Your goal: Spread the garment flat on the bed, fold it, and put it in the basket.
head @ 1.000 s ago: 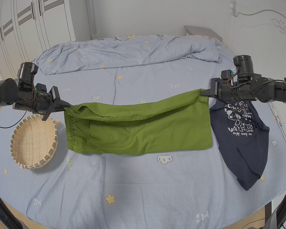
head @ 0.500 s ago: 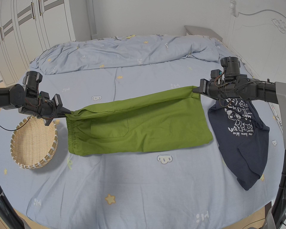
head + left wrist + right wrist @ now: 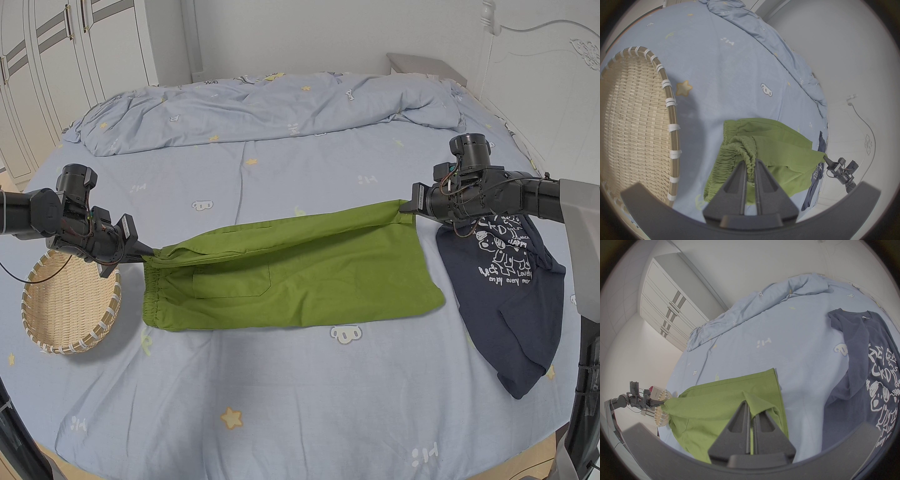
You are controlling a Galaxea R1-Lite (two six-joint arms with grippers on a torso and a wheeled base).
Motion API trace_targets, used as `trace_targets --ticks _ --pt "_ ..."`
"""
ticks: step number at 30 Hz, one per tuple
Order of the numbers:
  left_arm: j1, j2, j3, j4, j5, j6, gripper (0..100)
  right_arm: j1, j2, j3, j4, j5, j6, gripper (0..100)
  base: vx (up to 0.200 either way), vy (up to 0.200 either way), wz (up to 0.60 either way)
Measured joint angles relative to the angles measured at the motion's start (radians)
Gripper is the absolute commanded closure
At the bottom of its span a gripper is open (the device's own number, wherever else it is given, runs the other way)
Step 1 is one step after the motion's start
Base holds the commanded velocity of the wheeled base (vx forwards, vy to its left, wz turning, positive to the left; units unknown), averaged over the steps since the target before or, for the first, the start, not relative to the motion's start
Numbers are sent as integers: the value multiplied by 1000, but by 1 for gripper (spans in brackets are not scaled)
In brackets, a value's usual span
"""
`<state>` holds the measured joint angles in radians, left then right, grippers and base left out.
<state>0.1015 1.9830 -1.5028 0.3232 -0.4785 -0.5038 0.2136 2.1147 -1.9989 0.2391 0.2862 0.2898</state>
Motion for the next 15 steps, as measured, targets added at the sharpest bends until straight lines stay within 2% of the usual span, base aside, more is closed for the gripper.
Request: trace_targets --ticks 13,14,15 --pt "1 31 -12 -5 6 -1 100 6 22 -1 1 0 0 100 0 0 0" --pt "0 33 -12 -4 6 -1 100 6 22 -1 1 0 0 0 0 0 0" --pt "-2 34 -12 -5 7 -1 0 7 23 -1 1 0 0 0 0 0 0"
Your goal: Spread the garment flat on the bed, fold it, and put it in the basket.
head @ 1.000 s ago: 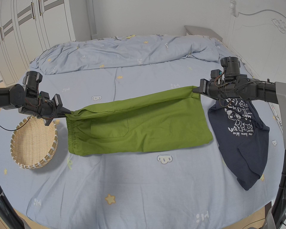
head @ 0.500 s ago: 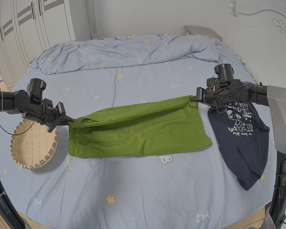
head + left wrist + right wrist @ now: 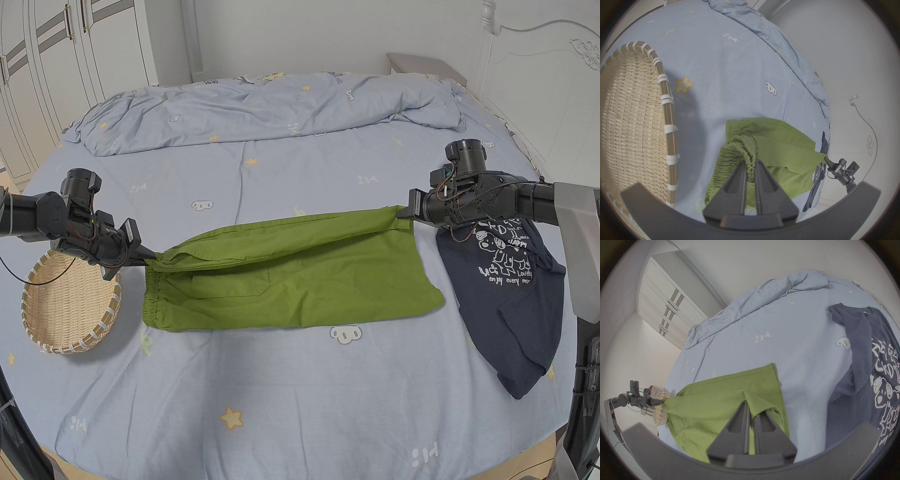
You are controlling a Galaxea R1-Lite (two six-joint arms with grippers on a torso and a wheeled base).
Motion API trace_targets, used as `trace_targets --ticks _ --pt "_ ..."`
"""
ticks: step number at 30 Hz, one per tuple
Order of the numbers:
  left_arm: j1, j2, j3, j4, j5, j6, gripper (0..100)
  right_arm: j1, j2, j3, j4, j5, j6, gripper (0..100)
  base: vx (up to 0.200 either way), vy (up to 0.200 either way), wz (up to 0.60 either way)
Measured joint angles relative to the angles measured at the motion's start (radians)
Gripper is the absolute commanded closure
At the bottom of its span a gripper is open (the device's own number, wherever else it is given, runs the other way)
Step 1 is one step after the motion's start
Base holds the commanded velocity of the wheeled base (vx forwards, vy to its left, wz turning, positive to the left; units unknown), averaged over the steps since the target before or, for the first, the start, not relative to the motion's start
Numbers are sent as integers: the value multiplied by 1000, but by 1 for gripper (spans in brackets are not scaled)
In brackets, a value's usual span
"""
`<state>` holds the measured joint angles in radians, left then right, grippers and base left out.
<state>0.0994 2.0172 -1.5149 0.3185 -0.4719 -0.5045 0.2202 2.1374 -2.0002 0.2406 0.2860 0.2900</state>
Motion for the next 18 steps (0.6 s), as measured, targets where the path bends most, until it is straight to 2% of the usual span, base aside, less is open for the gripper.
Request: trace_targets --ticks 9,14,18 --pt "-23 19 -33 0 -1 -12 0 6 3 0 -3 0 2 0 0 0 0" --pt "-62 9 -40 5 -6 -60 0 9 4 8 -3 0 11 0 0 0 0" --pt "-87 -5 -41 4 -8 -100 0 11 -10 82 -26 1 19 0 0 0 0"
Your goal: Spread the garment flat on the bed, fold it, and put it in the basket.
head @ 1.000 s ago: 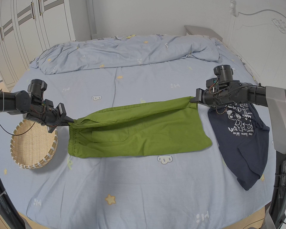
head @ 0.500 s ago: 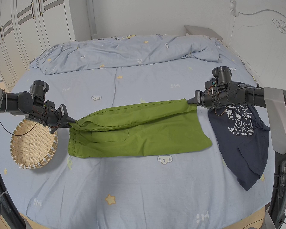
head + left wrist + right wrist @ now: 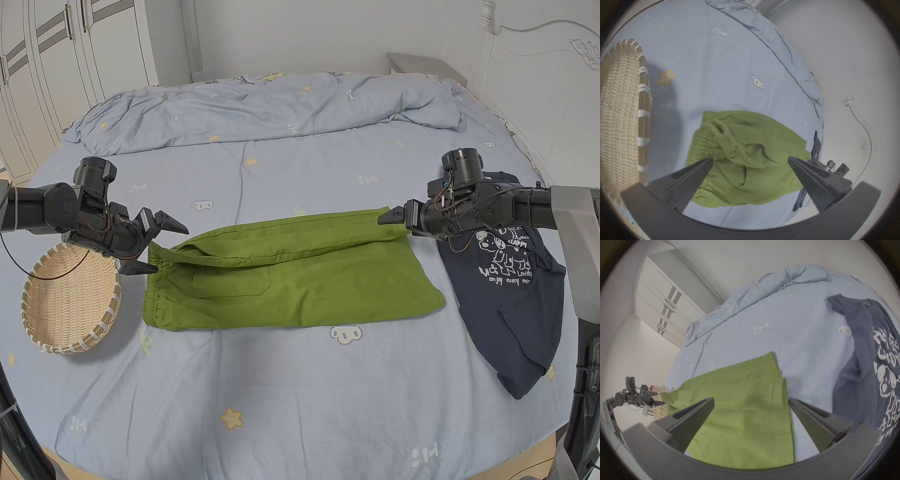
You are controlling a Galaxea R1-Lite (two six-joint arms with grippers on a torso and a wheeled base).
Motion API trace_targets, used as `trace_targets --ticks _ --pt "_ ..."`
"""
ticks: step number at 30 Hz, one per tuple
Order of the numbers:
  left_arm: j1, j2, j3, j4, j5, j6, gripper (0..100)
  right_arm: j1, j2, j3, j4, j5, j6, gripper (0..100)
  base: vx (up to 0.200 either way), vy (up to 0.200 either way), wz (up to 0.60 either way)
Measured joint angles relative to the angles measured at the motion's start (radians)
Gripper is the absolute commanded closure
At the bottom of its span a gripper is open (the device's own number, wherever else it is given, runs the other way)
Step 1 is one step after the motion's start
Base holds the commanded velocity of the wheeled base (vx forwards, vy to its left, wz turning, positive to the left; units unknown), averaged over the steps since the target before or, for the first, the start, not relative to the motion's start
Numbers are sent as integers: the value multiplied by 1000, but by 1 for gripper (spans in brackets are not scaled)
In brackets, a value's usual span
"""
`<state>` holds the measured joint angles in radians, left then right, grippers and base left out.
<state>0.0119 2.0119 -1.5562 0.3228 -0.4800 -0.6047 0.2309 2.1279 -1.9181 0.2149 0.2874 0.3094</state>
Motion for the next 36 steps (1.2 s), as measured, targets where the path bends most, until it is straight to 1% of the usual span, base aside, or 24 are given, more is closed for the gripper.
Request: trace_targets --ticks 5,10,14,18,22,28,30,33,36 --pt "-26 -3 -10 -4 1 -26 0 0 -44 143 -94 9 46 0 0 0 0" --pt "-32 31 -68 -35 11 -74 0 2 -120 304 -201 28 114 0 0 0 0" --pt "-28 77 -107 -139 26 -127 0 1 -201 419 -253 38 155 0 0 0 0" --pt "-22 119 -133 -218 36 -186 0 -14 -271 505 -323 49 169 0 0 0 0" --pt "-19 156 -163 -239 55 -213 0 -32 -309 536 -343 52 171 0 0 0 0" --pt "-11 208 -209 -240 82 -227 0 -34 -329 543 -343 53 168 0 0 0 0" --pt "-10 216 -214 -237 82 -227 0 -34 -331 539 -334 57 151 0 0 0 0" --pt "-10 214 -213 -231 81 -224 0 -44 -326 514 -291 62 111 0 0 0 0" --pt "-10 194 -194 -229 81 -217 0 -56 -306 474 -218 80 96 0 0 0 0"
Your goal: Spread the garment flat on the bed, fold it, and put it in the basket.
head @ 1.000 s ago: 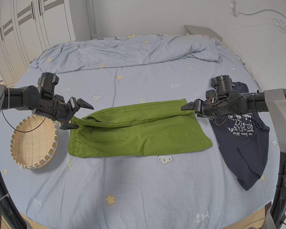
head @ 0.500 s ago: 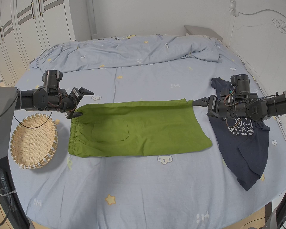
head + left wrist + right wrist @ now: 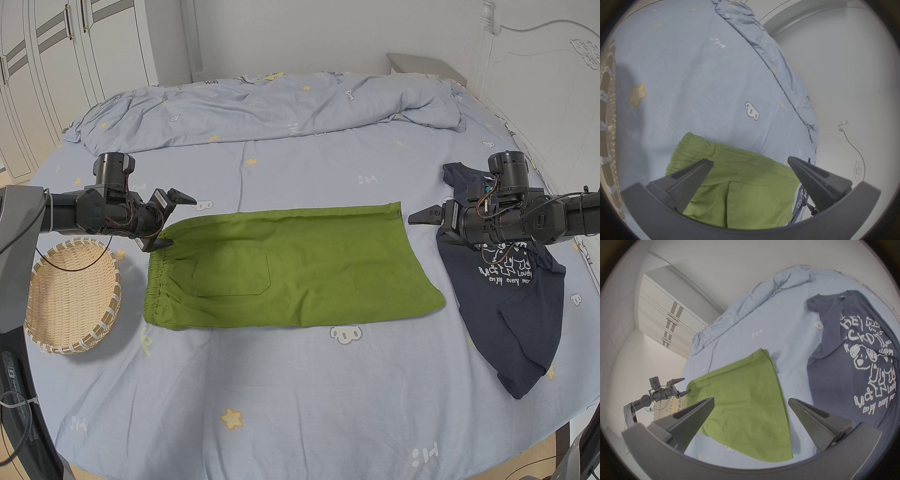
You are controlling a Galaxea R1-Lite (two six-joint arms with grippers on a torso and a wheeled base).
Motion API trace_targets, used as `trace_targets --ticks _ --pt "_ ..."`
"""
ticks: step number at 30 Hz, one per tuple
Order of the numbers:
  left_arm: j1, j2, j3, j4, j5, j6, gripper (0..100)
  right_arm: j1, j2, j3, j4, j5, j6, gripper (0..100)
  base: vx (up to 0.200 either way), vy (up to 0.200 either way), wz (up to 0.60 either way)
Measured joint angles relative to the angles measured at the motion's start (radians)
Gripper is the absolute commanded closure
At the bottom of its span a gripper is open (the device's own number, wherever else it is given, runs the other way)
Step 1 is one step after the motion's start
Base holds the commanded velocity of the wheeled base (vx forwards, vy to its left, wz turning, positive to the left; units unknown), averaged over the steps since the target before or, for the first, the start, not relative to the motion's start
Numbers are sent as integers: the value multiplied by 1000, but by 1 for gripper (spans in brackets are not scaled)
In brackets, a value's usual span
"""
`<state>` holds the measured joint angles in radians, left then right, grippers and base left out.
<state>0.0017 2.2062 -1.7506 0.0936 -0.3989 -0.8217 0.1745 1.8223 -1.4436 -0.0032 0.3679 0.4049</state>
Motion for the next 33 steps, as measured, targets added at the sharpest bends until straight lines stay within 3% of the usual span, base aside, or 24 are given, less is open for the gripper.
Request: trace_targets --ticks 3,7,12,20,33 --pt "3 -36 42 0 -2 32 0 -19 25 -49 63 68 -4 0 0 0 0" --pt "12 -106 148 -1 -7 123 0 -63 50 -98 121 224 -3 0 0 0 0" --pt "30 -188 293 -5 -10 286 0 -106 63 -126 161 306 -1 0 0 0 0" --pt "72 -226 381 -9 -10 399 0 -125 65 -136 182 330 0 0 0 0 0" --pt "50 -147 356 -25 4 393 0 -112 69 -130 182 331 -3 0 0 0 0"
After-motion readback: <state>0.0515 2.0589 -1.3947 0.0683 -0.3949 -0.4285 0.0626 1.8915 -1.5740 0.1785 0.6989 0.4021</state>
